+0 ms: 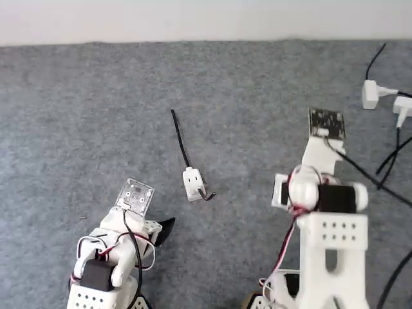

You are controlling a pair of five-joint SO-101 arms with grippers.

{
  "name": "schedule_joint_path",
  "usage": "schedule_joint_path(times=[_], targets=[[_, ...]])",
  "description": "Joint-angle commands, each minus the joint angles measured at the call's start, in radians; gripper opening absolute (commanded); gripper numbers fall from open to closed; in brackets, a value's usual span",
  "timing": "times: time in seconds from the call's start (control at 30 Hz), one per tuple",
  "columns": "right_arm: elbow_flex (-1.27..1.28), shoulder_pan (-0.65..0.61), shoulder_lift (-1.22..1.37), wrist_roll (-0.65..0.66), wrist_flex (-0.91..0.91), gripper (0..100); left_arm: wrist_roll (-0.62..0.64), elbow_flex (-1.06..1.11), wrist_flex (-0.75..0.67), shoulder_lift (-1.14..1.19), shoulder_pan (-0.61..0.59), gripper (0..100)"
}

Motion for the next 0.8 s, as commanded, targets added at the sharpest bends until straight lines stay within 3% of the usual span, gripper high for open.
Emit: schedule_joint_path(times=[0.0, 0.37, 0.77], targets=[[0.097, 0.010, -0.151, 0.018, -0.050, 17.2, -0.006, -0.182, 0.087, -0.002, -0.003, 29], [0.462, 0.077, -0.412, 0.135, -0.243, 18.4, -0.008, -0.265, 0.141, -0.002, -0.006, 29], [0.772, 0.131, -0.763, 0.206, -0.317, 18.4, -0.020, -0.104, 0.049, -0.003, -0.006, 29]])
